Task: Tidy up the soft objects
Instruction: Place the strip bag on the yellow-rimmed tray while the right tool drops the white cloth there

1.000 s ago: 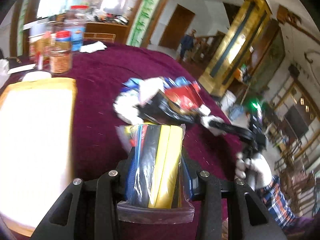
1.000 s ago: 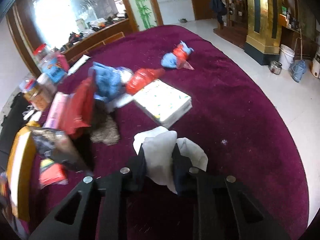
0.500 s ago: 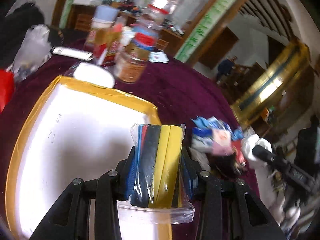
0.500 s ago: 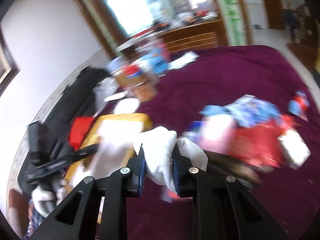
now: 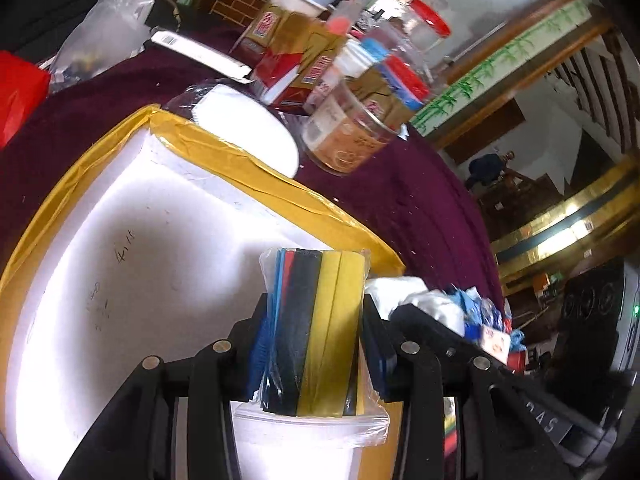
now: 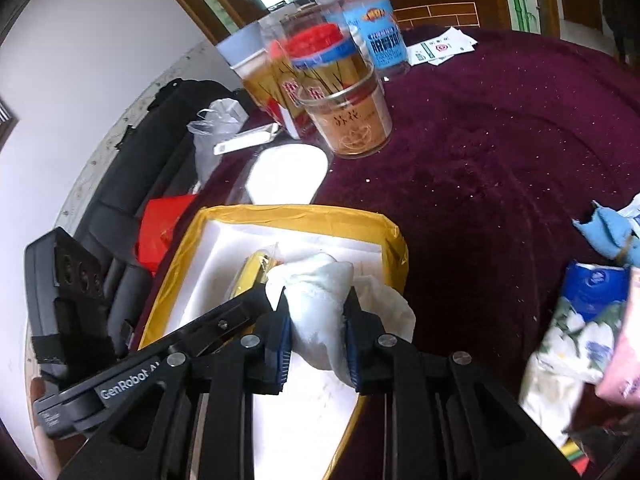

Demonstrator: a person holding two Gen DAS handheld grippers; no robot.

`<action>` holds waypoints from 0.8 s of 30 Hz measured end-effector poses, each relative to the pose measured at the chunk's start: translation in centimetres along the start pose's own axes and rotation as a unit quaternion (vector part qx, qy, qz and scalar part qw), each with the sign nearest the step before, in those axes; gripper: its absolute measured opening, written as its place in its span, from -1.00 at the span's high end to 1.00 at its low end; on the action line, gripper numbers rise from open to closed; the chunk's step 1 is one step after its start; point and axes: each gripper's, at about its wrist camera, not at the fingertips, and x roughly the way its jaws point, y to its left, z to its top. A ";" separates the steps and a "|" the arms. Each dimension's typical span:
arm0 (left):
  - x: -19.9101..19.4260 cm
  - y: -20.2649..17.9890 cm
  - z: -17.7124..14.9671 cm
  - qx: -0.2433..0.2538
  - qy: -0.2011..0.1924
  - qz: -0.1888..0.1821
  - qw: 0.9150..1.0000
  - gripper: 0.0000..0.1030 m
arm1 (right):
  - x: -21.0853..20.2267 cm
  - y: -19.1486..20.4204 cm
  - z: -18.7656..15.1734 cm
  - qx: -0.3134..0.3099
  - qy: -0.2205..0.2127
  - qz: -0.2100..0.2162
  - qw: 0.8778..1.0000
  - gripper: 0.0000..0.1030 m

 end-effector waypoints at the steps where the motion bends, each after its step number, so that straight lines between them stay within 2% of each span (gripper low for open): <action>1: 0.2 0.2 0.1 -0.003 -0.002 0.003 1.000 0.13 | 0.5 -0.1 0.2 0.002 0.002 -0.001 1.000 0.53; 3: 0.6 0.5 0.2 -0.010 -0.002 0.008 1.000 0.08 | 0.9 0.0 0.5 -0.002 -0.001 -0.010 1.000 0.47; 5: 0.9 1.0 0.3 -0.022 -0.003 0.012 1.000 -0.04 | 1.2 -0.1 0.6 -0.005 -0.006 -0.024 1.000 0.30; 6: 0.9 1.3 0.3 -0.030 -0.004 0.012 0.999 -0.13 | 1.2 -0.3 0.7 -0.001 -0.008 -0.027 1.000 0.12; 7: 0.9 1.5 0.3 -0.037 -0.003 0.009 0.999 -0.18 | 1.3 -0.5 0.8 0.002 -0.010 -0.025 1.000 0.06; 9: 0.9 1.8 0.4 -0.046 -0.004 -0.001 0.999 -0.19 | 0.8 -0.9 0.9 0.009 -0.017 -0.012 1.000 0.05; 12: 0.5 1.7 0.5 -0.046 -0.011 -0.002 0.999 -0.19 | -0.5 -0.9 1.0 0.007 -0.033 -0.016 0.999 0.04; 14: -0.2 1.5 0.4 -0.044 -0.011 -0.006 0.999 -0.19 | -2.4 -1.1 0.7 -0.001 -0.050 -0.015 0.999 0.02; 16: -1.0 1.3 0.1 -0.042 -0.008 -0.010 0.999 -0.19 | -4.7 -1.7 0.1 -0.009 -0.068 -0.016 0.998 -0.13; 21: -3.6 0.1 -1.5 -0.022 -0.012 -0.010 1.000 -0.19 | -10.8 -4.7 -2.7 -0.019 -0.113 -0.034 0.993 -0.15; 24: -5.1 -1.1 -3.1 -0.013 -0.011 -0.014 1.000 -0.20 | -14.4 -7.8 -4.9 -0.006 -0.141 -0.056 0.988 -0.20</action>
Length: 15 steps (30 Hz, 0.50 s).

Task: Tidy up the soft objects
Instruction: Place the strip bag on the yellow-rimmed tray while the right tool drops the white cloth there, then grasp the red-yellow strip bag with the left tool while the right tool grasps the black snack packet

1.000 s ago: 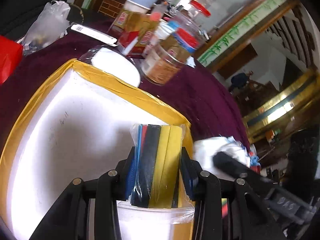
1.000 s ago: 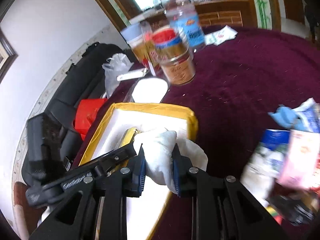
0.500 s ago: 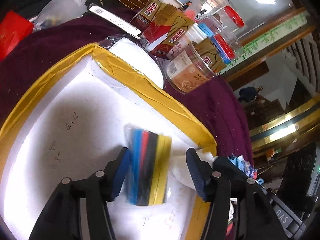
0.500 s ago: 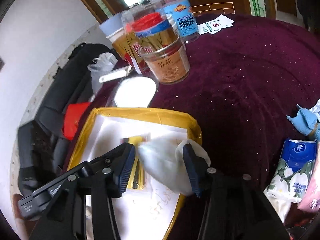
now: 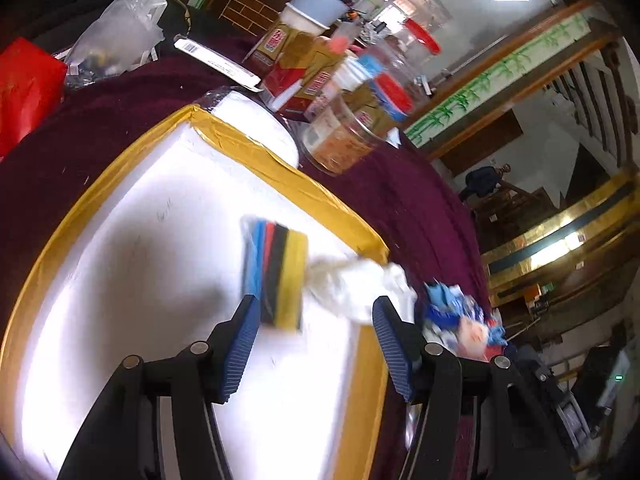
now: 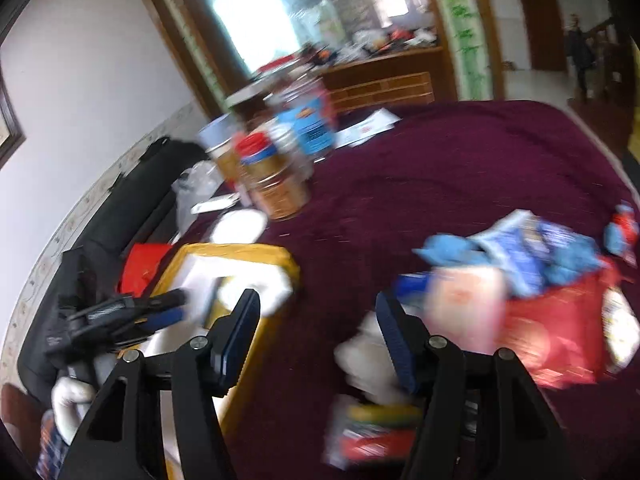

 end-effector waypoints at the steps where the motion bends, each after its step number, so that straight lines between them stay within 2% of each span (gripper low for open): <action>1: -0.4 -0.6 -0.6 0.004 0.000 -0.005 1.000 -0.31 | -1.3 -1.6 -0.5 0.010 -0.011 -0.011 1.000 -0.23; 3: -1.3 -2.2 -1.8 0.018 -0.005 -0.013 1.000 -0.40 | -3.2 -4.2 -1.3 0.029 -0.025 -0.029 0.999 -0.24; 7: -1.5 -6.9 -4.2 0.082 -0.004 -0.025 0.996 -0.44 | -6.5 -9.9 -3.5 0.076 -0.042 -0.063 0.994 -0.24; 11: 0.7 -12.2 -7.0 0.158 0.020 -0.028 0.987 -0.44 | -7.9 -13.7 -5.5 0.111 -0.044 -0.076 0.990 -0.24; 15: 3.1 -15.3 -9.1 0.186 0.051 -0.028 0.981 -0.44 | -8.7 -15.8 -7.6 0.122 -0.052 -0.088 0.987 -0.24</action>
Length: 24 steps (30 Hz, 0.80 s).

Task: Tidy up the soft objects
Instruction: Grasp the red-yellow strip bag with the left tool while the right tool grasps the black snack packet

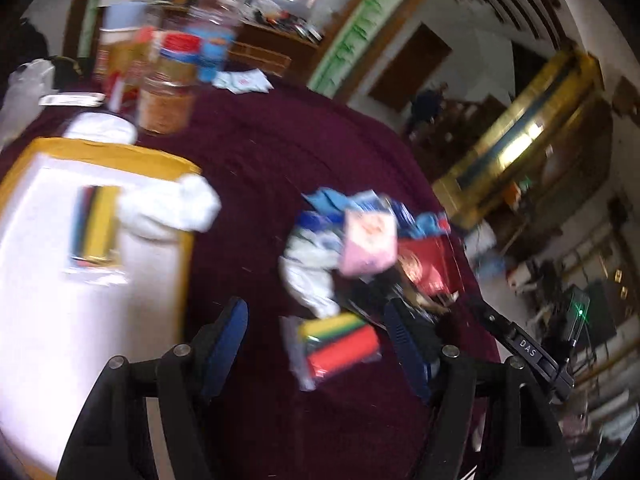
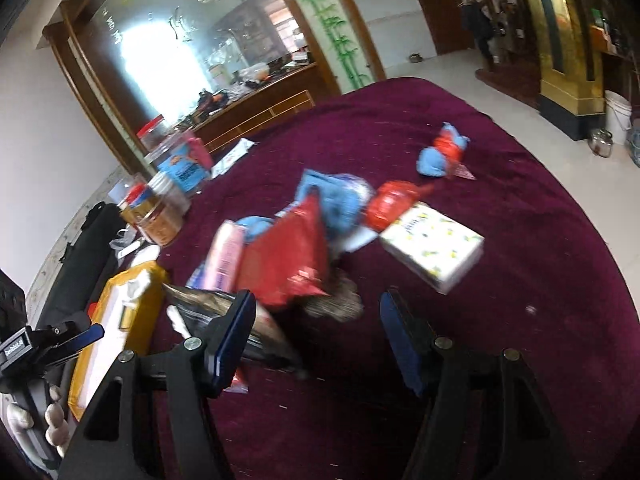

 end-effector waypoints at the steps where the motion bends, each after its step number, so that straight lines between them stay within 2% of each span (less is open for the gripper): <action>1: 0.6 -0.6 -0.1 0.005 0.005 0.001 1.000 -0.44 | -0.1 -0.5 -0.3 0.003 0.001 0.002 1.000 -0.24; 2: 1.1 -1.1 -0.2 0.007 0.010 0.003 1.000 -0.44 | 0.1 -0.8 -0.5 0.009 0.006 0.011 1.000 -0.24; 6: 2.2 -1.8 -0.4 -0.008 0.012 0.010 1.000 -0.44 | 1.5 -1.2 -0.3 0.035 0.046 0.089 0.994 -0.26; 10: 2.7 -1.4 -0.8 -0.015 0.016 0.025 0.999 -0.44 | 4.8 0.4 0.0 0.028 0.094 0.122 0.988 -0.26; 12: 2.9 -1.5 -1.3 0.001 0.023 0.029 0.999 -0.44 | 5.9 1.3 -0.6 0.023 0.117 0.151 0.981 -0.26; 13: 3.2 -1.7 -1.6 0.020 0.030 0.031 0.999 -0.44 | 6.2 1.9 -1.0 0.014 0.126 0.170 0.977 -0.26; 15: 4.1 -2.7 -2.2 0.071 0.049 0.044 0.995 -0.44 | 6.1 2.6 -1.6 -0.007 0.121 0.178 0.977 -0.26; 17: 5.5 -4.1 -3.0 0.136 0.062 0.063 0.987 -0.44 | 6.1 2.5 -1.9 -0.008 0.119 0.181 0.976 -0.26; 20: 7.8 -6.3 -4.0 0.224 0.082 0.094 0.967 -0.44 | 6.0 1.7 -1.8 0.005 0.114 0.184 0.976 -0.26; 24: 10.3 -8.3 -4.9 0.302 0.090 0.127 0.941 -0.44 | 6.0 0.5 -1.4 0.026 0.104 0.182 0.977 -0.26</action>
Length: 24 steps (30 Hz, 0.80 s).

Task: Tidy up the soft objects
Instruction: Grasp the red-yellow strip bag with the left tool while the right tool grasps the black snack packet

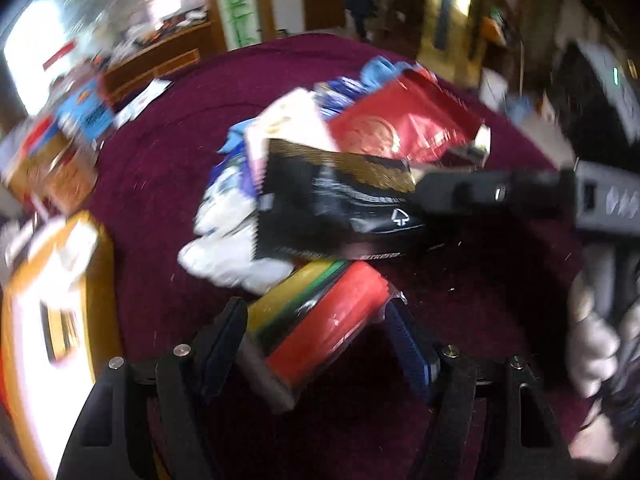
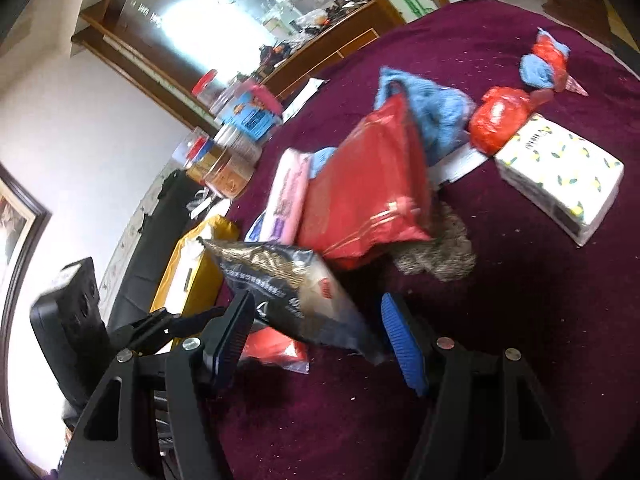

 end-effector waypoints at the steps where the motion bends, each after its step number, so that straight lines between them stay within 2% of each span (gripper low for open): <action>1: 0.5 -0.5 0.0 0.015 0.003 0.011 1.000 -0.44 | -0.2 -0.5 0.0 0.008 -0.003 0.001 1.000 -0.26; 5: 1.5 -1.9 -0.1 0.046 0.005 0.047 0.998 -0.45 | -0.4 -1.3 0.2 0.026 -0.011 0.003 1.000 -0.26; 7: 1.1 -1.8 -0.2 0.031 0.016 0.026 0.999 -0.01 | -0.5 -1.4 0.1 0.027 -0.010 0.004 1.000 -0.27; 10: -0.1 -2.0 -0.8 0.023 0.015 0.010 1.000 0.20 | -0.2 -1.1 0.0 0.019 -0.005 0.001 1.000 -0.29; 18: -3.2 -2.4 -4.4 -0.013 0.008 -0.044 0.999 0.20 | 0.3 0.0 -0.5 -0.008 0.008 -0.004 1.000 -0.30; 20: -3.0 -2.9 -4.7 -0.013 0.003 -0.041 0.999 0.15 | 0.5 0.2 -0.5 -0.012 0.012 -0.005 1.000 -0.30; 22: -2.7 -3.4 -4.8 -0.017 -0.003 -0.036 0.999 -0.01 | 0.6 0.4 -0.5 -0.016 0.013 -0.009 1.000 -0.30; 24: -2.7 -4.0 -4.8 -0.017 -0.010 -0.030 0.999 -0.02 | 0.6 0.5 -0.6 -0.020 0.012 -0.012 1.000 -0.30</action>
